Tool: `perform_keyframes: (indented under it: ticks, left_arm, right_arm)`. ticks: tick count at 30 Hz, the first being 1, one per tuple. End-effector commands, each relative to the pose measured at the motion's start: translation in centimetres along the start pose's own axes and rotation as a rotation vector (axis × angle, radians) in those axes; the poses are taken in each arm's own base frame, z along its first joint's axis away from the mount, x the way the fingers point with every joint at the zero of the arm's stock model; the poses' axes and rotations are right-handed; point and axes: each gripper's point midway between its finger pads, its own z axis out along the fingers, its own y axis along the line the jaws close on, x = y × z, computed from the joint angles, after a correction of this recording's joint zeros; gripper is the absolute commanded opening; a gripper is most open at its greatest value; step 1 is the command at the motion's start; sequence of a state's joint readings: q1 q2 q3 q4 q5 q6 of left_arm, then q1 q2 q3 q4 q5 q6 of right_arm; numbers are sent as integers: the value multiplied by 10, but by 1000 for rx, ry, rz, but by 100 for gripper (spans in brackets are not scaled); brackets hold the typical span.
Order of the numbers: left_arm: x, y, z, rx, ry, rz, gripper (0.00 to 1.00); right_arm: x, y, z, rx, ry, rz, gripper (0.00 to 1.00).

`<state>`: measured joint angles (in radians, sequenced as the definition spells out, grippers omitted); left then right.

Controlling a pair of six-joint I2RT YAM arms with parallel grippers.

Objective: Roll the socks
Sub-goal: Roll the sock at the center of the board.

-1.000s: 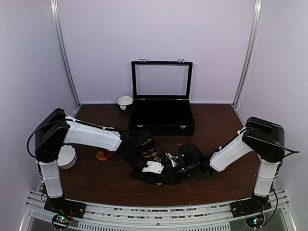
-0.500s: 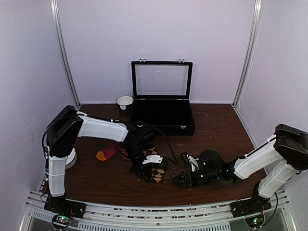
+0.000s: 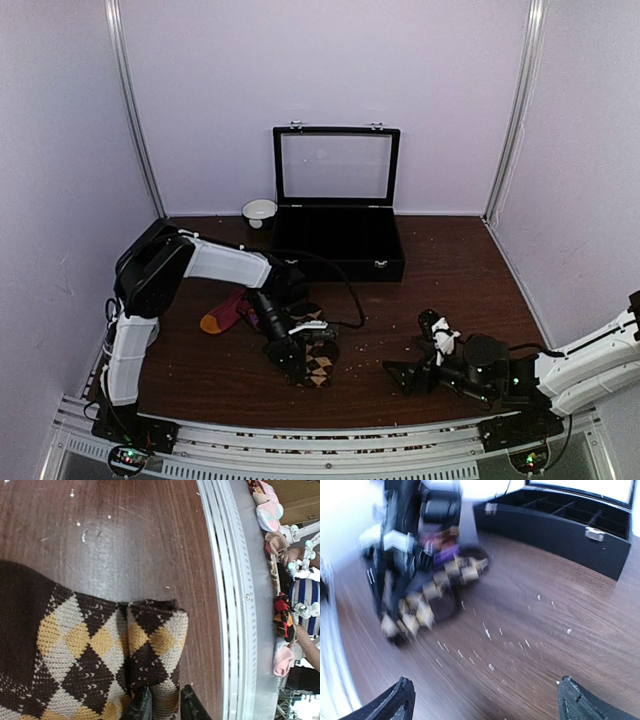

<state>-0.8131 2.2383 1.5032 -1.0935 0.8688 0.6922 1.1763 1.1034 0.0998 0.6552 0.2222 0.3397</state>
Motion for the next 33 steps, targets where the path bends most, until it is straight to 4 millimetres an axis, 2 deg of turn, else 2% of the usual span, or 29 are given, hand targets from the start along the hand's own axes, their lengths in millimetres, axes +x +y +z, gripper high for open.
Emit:
perform_keyframes:
  ticks: [1, 2, 4, 11, 15, 22, 28, 33]
  left_arm:
    - [15, 6, 12, 24, 58, -47, 23]
    - [16, 8, 12, 19, 63, -48, 23]
    - [17, 10, 11, 13, 69, -52, 24]
    - [23, 18, 11, -25, 101, -47, 25]
    - [22, 20, 11, -34, 101, -44, 26]
    - [22, 18, 11, -26, 95, -37, 27]
    - [20, 12, 10, -2, 89, -18, 29]
    - [19, 11, 10, 0, 87, -10, 30]
  right_arm:
    - [-3, 38, 11, -99, 12, -299, 100]
    - [-1, 50, 16, -119, 30, -372, 100]
    - [5, 68, 21, -180, 41, -477, 93]
    - [17, 125, 58, -373, 109, -640, 65]
    - [28, 145, 80, -443, 147, -703, 52]
    - [43, 141, 111, -447, 205, -741, 44]
    - [49, 128, 118, -438, 240, -737, 36]
    - [64, 125, 119, -464, 309, -745, 18]
